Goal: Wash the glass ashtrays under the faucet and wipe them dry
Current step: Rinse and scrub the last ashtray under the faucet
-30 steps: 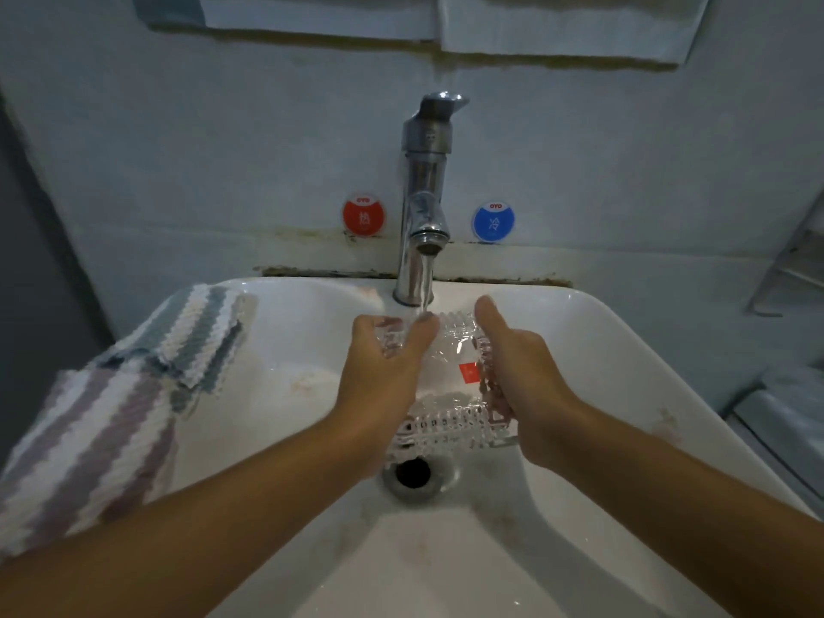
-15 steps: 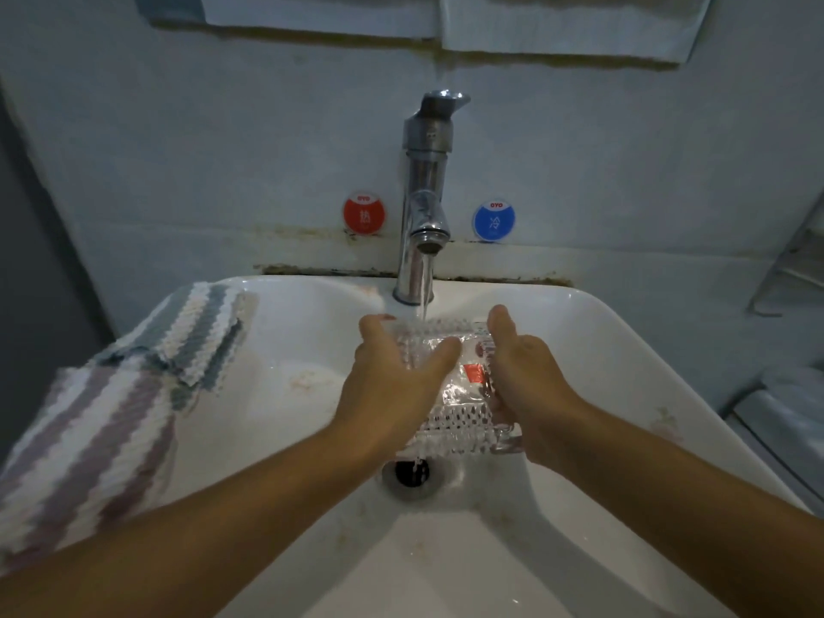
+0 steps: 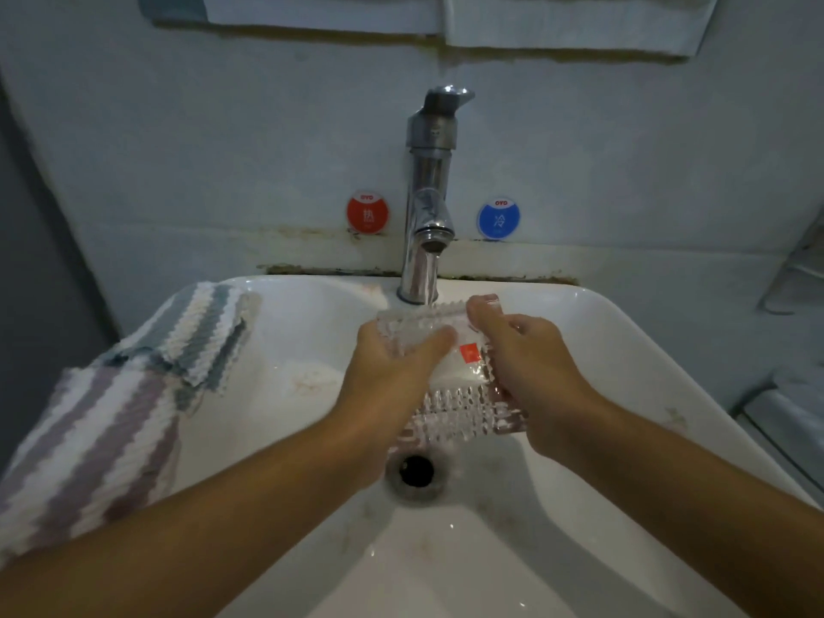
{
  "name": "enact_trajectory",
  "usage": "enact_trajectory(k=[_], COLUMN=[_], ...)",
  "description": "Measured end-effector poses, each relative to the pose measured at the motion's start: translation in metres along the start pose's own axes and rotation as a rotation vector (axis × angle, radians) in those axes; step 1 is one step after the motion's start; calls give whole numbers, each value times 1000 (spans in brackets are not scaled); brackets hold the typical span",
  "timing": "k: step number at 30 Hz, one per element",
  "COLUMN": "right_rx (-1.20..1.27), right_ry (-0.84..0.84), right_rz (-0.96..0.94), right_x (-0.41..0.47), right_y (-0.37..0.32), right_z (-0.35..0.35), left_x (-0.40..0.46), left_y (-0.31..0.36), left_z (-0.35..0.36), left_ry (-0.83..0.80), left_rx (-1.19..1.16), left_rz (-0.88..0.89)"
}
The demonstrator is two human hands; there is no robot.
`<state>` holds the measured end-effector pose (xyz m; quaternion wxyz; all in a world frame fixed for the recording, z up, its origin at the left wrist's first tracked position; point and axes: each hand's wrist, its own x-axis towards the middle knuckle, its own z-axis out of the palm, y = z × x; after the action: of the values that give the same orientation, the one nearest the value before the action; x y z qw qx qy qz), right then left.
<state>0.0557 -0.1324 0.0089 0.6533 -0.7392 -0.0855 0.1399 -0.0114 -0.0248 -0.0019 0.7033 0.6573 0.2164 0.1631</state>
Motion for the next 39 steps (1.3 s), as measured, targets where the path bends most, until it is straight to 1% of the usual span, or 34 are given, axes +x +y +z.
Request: enact_trajectory(k=[2,3,5,7,8,10,11,13,15,16,17,19,21,23,26,29,32,34,36,37,39], right_rx=[40,45,66,82,83,81,81,80,91,100,103,93,96,96,83,91,74,49,6,-32,-128], right_ry=[19,27,32,49,64,89,98,112,147,165,176,181,152,111,64,30,-28,-67,-96,-130,-270], right_rz=[12,16,18,29,31,13,4,2,15,25,36,58,73,71,38,51,43,11,-52,-118,-249], right_x=[1,0,-1,-3,-4,-5,-5,-6,-6,-6,-5,-6,-7,-8,-8,-8,-7,-9,-9,-9,-11], right_y=[-2,-3,-3,-4,-5,-6,-6,-8,-9,-9,-9,-9,-9,-10,-10,-10,-5,-2,2,2,1], right_z=[-4,-4,-3,0,3,5,5,4,0,-2,-5,-7,-6,-2,0,-2,0,5,8,8,5], left_x=[-1,0,2,6,7,9,7,1,-5,-10,-11,-11,-6,1,2,1,-1,-3,3,6,12], left_y=[-5,-7,-5,0,2,0,-4,-12,-15,-14,-15,-16,-18,-19,-14,0,19,25,23,23,25], left_z=[2,2,2,0,-1,-3,-3,0,5,8,9,11,9,5,2,1,-5,-11,-16,-18,-23], left_ry=[-45,-38,25,121,159,178,164,114,95,92,79,61,58,96,162,148,47,-2,52,79,118], left_rx=[93,138,157,137,133,171,234,467,701,779,836,869,781,622,488,290,-6,-45,-14,0,1], left_rz=[98,144,198,202,173,172,220,332,406,434,441,442,387,352,310,113,-144,-228,-229,-213,-191])
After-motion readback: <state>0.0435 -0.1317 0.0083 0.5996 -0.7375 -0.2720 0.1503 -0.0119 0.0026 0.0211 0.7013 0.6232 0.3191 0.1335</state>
